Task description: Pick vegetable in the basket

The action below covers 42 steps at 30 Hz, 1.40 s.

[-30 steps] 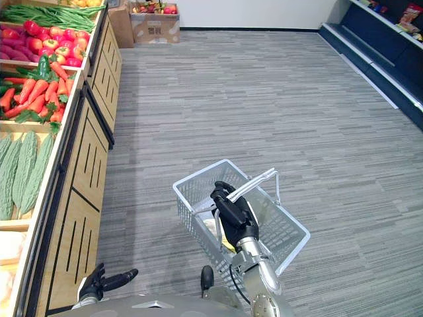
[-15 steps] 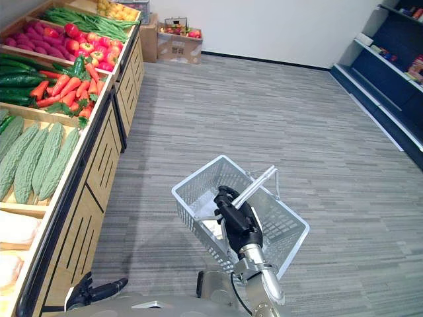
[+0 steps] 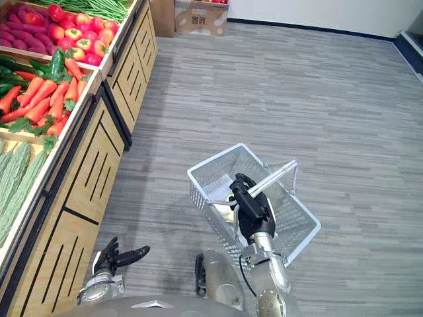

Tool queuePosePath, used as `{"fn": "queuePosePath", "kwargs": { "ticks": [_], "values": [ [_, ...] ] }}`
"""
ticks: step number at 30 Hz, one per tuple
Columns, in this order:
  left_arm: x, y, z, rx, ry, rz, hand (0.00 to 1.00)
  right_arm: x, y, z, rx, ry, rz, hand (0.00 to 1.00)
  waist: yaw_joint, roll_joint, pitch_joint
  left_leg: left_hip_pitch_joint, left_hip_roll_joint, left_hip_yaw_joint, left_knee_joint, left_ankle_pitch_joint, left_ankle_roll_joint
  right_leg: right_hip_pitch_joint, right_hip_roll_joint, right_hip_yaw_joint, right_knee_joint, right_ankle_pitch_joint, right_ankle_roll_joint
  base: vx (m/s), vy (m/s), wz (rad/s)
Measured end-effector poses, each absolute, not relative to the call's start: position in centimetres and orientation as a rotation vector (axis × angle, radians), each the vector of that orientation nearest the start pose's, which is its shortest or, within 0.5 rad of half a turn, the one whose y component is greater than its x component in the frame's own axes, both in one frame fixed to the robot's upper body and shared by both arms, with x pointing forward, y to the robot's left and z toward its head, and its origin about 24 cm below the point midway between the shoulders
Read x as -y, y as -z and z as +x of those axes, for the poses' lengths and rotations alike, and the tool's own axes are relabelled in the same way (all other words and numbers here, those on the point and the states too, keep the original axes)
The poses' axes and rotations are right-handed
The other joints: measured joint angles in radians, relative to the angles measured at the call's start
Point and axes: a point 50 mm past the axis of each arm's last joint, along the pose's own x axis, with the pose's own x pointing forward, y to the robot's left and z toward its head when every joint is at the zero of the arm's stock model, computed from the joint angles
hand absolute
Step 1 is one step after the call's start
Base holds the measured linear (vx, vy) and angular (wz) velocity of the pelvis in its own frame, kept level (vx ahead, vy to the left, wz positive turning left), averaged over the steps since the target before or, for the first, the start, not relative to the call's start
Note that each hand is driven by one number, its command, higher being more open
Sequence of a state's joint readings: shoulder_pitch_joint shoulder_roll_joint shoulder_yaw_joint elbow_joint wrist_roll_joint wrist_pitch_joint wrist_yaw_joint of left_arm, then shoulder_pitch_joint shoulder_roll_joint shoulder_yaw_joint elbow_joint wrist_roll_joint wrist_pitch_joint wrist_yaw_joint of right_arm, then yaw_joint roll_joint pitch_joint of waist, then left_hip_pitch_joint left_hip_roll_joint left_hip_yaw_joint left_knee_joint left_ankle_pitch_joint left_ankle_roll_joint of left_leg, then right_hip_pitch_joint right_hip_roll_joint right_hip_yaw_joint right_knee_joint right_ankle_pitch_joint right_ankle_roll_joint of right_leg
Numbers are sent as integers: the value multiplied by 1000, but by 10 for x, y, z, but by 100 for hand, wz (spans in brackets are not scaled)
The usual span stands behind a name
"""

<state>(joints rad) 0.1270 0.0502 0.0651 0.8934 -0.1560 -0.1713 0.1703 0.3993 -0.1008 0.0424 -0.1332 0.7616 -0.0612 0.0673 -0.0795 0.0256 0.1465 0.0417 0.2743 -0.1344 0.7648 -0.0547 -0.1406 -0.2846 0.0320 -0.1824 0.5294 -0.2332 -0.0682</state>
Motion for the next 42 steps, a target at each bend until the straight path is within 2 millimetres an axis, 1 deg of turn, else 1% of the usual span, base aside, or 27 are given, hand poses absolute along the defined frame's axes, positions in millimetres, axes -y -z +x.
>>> {"fn": "queuePosePath", "kwargs": {
  "ticks": [1,3,5,6,8,9,10,11,12,13,14,15,16,17,19,21,28,31,32,34,35,36,37,38,39,40,42],
  "values": [
    [-191,143,116,-851,-363,-53,100,179,1,166,-151,97,662,0,7,5,0,-42,17,22,130,-13,4,59,25,0,-54,7,-12,360,-211,-16],
    [-192,144,109,-861,-371,-61,100,180,2,163,-148,108,668,0,30,1,3,-133,35,124,369,-103,68,205,65,21,-158,15,-28,383,-182,-21],
    [-196,142,110,-849,-392,-66,100,181,2,163,-146,112,671,0,51,-9,9,-186,27,211,397,-166,103,284,67,52,-211,14,-29,248,-56,-19],
    [-198,142,109,-847,-401,-68,100,181,2,163,-146,112,670,0,54,-13,12,-204,20,227,386,-190,108,309,65,63,-228,14,-29,269,-12,-36],
    [-204,142,106,-845,-459,-108,100,179,3,162,-152,109,673,0,79,-24,20,-261,-21,252,248,-255,96,384,41,112,-271,13,-24,263,64,-50],
    [-205,142,107,-841,-468,-116,100,179,3,162,-152,108,674,0,83,-33,25,-273,-36,252,194,-263,92,398,28,124,-278,10,-19,305,183,-58],
    [-207,140,108,-826,-481,-123,100,178,2,163,-149,109,677,0,90,-47,30,-282,-90,249,-15,-259,89,416,-19,153,-275,-11,16,244,192,-46],
    [-205,141,107,-830,-478,-125,100,180,2,162,-149,110,670,0,89,-41,27,-276,-111,240,-163,-227,77,417,-37,166,-271,-31,41,261,264,-42],
    [-203,142,104,-838,-475,-130,100,182,2,162,-149,111,661,0,85,-23,20,-272,-116,232,-271,-178,73,420,-39,173,-268,-45,57,165,214,-31],
    [-198,144,100,-852,-481,-156,100,184,4,161,-157,116,655,0,86,-5,17,-252,-118,232,-324,-71,64,436,-38,189,-262,-62,71,261,240,-17],
    [-203,143,100,-845,-499,-156,100,180,9,157,-183,134,678,0,83,-38,10,-217,-168,254,-363,-73,72,452,-87,198,-272,-69,85,307,205,-6],
    [-205,142,100,-832,-500,-149,100,179,10,154,-185,137,683,0,82,-55,9,-217,-193,266,-365,-72,99,465,-115,195,-301,-66,93,310,176,6],
    [-206,141,101,-826,-498,-148,100,179,10,154,-184,137,685,0,82,-60,11,-218,-198,274,-358,-76,108,472,-123,196,-316,-58,105,290,156,2],
    [-208,140,102,-822,-493,-146,100,178,10,154,-183,137,687,0,86,-62,13,-226,-205,280,-346,-82,121,481,-133,203,-343,-40,132,253,131,-8],
    [-208,141,102,-822,-490,-146,100,177,10,156,-184,133,675,0,88,-63,13,-206,-209,296,-362,-86,128,492,-141,220,-360,-12,145,241,126,-17],
    [-210,141,101,-826,-487,-140,100,175,10,156,-186,125,677,0,103,-66,11,-153,-206,329,-397,-88,130,506,-153,260,-360,11,151,155,73,-40],
    [-211,141,101,-828,-451,-112,100,167,8,162,-176,76,683,0,105,-65,3,-138,-179,428,-399,-160,126,443,-159,359,-348,19,158,23,46,-58],
    [-207,141,102,-830,-432,-113,100,168,10,159,-192,76,659,0,100,-73,-4,-121,-202,445,-402,-174,142,403,-173,368,-240,2,186,47,84,-10],
    [-205,141,102,-833,-412,-108,100,169,11,156,-201,81,650,0,100,-73,-8,-106,-215,438,-413,-180,150,372,-172,366,-149,2,186,112,133,25],
    [-206,142,101,-837,-396,-98,100,169,14,152,-218,86,643,0,99,-90,-19,-75,-249,426,-436,-187,162,305,-178,365,40,8,192,144,140,34],
    [-208,141,101,-839,-386,-87,100,167,16,149,-232,85,646,0,96,-103,-22,-55,-268,418,-434,-195,176,263,-187,362,155,38,199,177,119,45],
    [-209,142,100,-848,-383,-78,100,167,17,148,-243,83,646,0,91,-105,-23,-33,-277,409,-421,-207,189,240,-188,355,243,93,197,191,123,44],
    [-209,142,99,-854,-384,-78,100,167,17,148,-247,82,646,0,88,-102,-24,-21,-279,406,-420,-211,196,232,-188,352,276,127,197,194,119,34],
    [-210,143,98,-865,-383,-76,100,166,17,148,-248,79,646,0,83,-96,-21,10,-280,403,-427,-217,207,226,-188,344,329,193,191,137,94,17],
    [-210,143,97,-868,-383,-76,100,166,17,148,-248,77,646,0,82,-92,-18,25,-281,402,-437,-221,214,221,-195,334,358,197,186,148,96,10],
    [-211,143,96,-872,-385,-70,100,164,17,149,-246,71,649,0,81,-94,-14,66,-286,396,-456,-225,220,194,-206,288,442,136,137,123,60,5],
    [-214,144,92,-879,-389,-61,100,165,17,149,-246,70,648,0,74,-88,-9,107,-284,382,-492,-226,220,161,-202,231,494,60,122,111,20,8]
  ]
}}
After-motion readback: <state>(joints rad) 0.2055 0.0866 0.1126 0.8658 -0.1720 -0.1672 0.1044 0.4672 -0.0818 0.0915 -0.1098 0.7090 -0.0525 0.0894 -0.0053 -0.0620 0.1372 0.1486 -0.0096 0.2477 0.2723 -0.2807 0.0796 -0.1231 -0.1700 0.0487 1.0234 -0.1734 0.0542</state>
